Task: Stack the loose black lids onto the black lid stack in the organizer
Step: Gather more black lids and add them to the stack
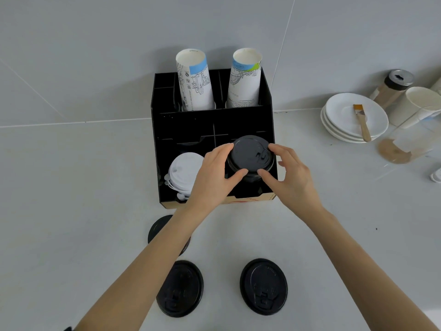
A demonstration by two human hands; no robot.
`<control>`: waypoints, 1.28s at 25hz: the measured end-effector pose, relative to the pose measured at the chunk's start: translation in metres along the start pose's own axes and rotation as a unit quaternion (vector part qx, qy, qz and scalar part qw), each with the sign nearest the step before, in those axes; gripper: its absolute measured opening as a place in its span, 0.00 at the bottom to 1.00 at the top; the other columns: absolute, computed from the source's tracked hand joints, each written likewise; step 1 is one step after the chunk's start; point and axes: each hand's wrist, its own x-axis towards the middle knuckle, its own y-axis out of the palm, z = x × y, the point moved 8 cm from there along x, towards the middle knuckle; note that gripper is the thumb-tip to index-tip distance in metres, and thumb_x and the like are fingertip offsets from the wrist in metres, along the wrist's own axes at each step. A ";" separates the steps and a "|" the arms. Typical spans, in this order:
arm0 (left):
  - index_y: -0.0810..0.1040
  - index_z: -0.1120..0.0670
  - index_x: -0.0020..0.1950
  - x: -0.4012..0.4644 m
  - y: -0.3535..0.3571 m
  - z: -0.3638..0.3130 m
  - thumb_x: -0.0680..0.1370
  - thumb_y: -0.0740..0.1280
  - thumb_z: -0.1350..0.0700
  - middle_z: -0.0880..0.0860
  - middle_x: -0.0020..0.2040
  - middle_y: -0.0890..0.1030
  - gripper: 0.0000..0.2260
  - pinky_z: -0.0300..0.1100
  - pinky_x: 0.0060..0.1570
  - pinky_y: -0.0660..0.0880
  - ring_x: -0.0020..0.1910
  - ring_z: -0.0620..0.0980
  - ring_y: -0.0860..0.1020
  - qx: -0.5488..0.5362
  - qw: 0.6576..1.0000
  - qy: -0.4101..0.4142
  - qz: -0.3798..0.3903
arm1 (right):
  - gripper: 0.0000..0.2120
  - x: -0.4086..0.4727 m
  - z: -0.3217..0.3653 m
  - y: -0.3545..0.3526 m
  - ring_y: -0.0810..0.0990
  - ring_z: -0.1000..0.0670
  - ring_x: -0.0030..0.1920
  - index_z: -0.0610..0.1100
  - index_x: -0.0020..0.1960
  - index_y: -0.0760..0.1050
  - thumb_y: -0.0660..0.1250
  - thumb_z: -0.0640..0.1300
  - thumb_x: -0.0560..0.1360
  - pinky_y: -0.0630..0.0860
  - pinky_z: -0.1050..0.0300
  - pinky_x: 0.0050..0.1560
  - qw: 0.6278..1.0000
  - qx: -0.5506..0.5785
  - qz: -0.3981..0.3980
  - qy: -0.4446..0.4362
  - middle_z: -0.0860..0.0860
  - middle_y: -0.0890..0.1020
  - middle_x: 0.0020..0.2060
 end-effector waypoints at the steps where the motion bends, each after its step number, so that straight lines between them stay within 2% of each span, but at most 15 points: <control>1: 0.63 0.55 0.67 0.004 0.001 0.002 0.73 0.67 0.54 0.53 0.68 0.69 0.25 0.45 0.62 0.67 0.66 0.53 0.66 0.003 1.000 -0.002 0.003 | 0.23 0.005 -0.001 0.001 0.72 0.47 0.61 0.41 0.64 0.66 0.68 0.40 0.71 0.67 0.58 0.62 1.000 -0.006 0.002 -0.002 0.45 0.73 0.63; 12: 0.63 0.55 0.67 0.019 0.017 0.012 0.73 0.67 0.54 0.54 0.68 0.69 0.24 0.43 0.62 0.65 0.66 0.53 0.66 0.017 1.000 -0.022 0.014 | 0.25 0.020 -0.017 0.014 0.69 0.44 0.63 0.40 0.66 0.64 0.67 0.39 0.71 0.68 0.53 0.64 0.999 -0.040 0.019 0.008 0.43 0.70 0.64; 20: 0.62 0.54 0.68 0.021 0.020 0.011 0.74 0.66 0.54 0.53 0.69 0.68 0.25 0.43 0.63 0.64 0.68 0.52 0.64 0.040 0.999 -0.023 0.019 | 0.25 0.020 -0.022 0.015 0.68 0.44 0.61 0.40 0.65 0.64 0.67 0.41 0.71 0.66 0.59 0.56 0.998 -0.058 0.014 0.018 0.43 0.71 0.62; 29: 0.60 0.56 0.69 0.014 0.015 0.008 0.74 0.66 0.55 0.55 0.70 0.65 0.26 0.48 0.66 0.64 0.68 0.54 0.64 0.048 0.997 -0.017 0.050 | 0.25 0.009 -0.013 0.009 0.65 0.46 0.65 0.43 0.67 0.62 0.66 0.41 0.72 0.60 0.63 0.59 0.998 -0.059 0.015 0.020 0.44 0.68 0.64; 32: 0.60 0.56 0.69 -0.007 0.012 0.003 0.74 0.66 0.55 0.55 0.70 0.65 0.26 0.46 0.65 0.64 0.68 0.53 0.65 0.043 0.998 -0.009 0.053 | 0.25 -0.006 -0.007 0.002 0.66 0.47 0.65 0.44 0.67 0.62 0.65 0.42 0.72 0.59 0.64 0.58 0.998 -0.055 0.022 0.012 0.46 0.68 0.64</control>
